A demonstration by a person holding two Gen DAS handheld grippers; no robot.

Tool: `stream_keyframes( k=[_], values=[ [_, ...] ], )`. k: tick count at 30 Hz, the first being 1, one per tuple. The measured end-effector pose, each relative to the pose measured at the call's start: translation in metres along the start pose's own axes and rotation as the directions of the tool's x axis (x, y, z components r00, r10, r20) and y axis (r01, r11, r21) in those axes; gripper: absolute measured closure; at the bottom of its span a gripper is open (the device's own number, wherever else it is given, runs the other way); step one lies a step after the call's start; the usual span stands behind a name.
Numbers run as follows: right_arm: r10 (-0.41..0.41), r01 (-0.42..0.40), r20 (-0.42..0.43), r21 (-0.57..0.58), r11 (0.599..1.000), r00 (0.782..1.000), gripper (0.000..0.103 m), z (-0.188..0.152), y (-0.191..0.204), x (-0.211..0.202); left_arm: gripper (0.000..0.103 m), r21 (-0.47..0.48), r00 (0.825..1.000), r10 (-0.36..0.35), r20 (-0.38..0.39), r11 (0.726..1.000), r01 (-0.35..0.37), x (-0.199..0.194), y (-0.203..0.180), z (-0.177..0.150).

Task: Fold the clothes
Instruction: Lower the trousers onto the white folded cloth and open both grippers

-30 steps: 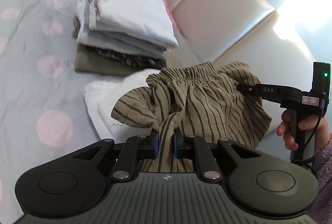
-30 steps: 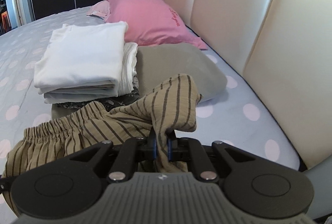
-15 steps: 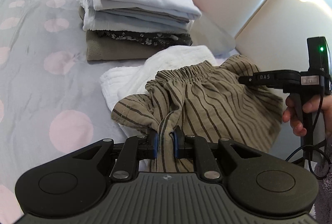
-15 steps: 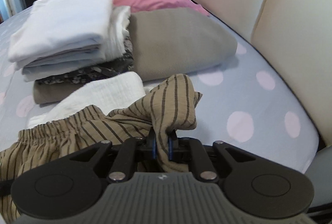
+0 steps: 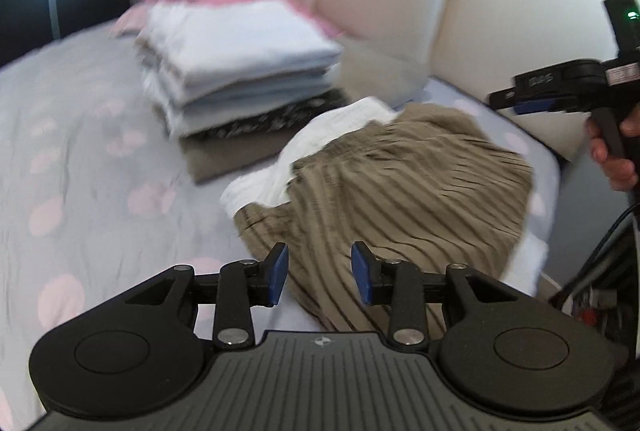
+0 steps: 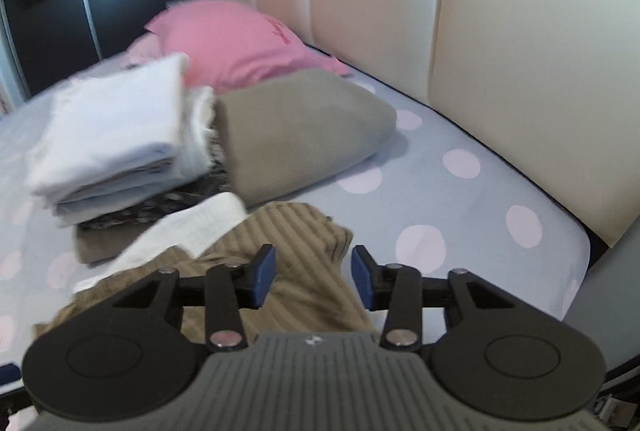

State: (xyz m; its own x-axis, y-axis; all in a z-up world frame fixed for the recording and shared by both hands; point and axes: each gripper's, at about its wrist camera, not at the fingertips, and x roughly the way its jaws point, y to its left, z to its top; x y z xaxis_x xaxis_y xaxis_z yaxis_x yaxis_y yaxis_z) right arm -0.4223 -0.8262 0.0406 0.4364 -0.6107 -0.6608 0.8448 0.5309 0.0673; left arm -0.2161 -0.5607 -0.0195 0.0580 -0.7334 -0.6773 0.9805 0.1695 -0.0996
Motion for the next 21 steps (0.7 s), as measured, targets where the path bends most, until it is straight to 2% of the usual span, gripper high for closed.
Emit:
stream_keyframes(
  k=[2, 6, 9, 13, 17, 21],
  values=[
    [0.037, -0.037, 0.001, -0.017, 0.999, 0.999, 0.072, -0.017, 0.004, -0.012, 0.071, 0.048, 0.998, -0.052, 0.026, 0.998, 0.051, -0.008, -0.008, -0.003],
    [0.073, -0.074, -0.028, -0.054, 0.996, 0.997, 0.072, -0.051, 0.013, -0.021, 0.071, 0.083, 0.992, -0.127, 0.007, 0.988, 0.126, 0.002, -0.024, -0.002],
    [0.079, -0.083, -0.068, -0.054, 0.995, 0.995, 0.072, -0.072, 0.014, -0.012, 0.072, 0.099, 0.988, -0.14, -0.063, 0.984, 0.146, 0.025, -0.032, -0.004],
    [0.058, -0.061, -0.105, -0.025, 0.998, 0.993, 0.067, -0.091, 0.006, 0.007, 0.073, 0.082, 0.972, -0.158, -0.172, 0.981, 0.174, 0.05, -0.033, -0.013],
    [0.049, -0.05, -0.12, -0.007, 0.999, 0.992, 0.063, -0.098, 0.002, 0.02, 0.073, 0.055, 0.96, -0.168, -0.224, 0.981, 0.185, 0.065, -0.028, -0.017],
    [0.039, -0.038, -0.122, 0.01, 0.999, 0.992, 0.063, -0.099, 0.0, 0.017, 0.073, 0.072, 0.961, -0.157, -0.228, 0.982, 0.177, 0.055, -0.021, -0.015]
  ],
)
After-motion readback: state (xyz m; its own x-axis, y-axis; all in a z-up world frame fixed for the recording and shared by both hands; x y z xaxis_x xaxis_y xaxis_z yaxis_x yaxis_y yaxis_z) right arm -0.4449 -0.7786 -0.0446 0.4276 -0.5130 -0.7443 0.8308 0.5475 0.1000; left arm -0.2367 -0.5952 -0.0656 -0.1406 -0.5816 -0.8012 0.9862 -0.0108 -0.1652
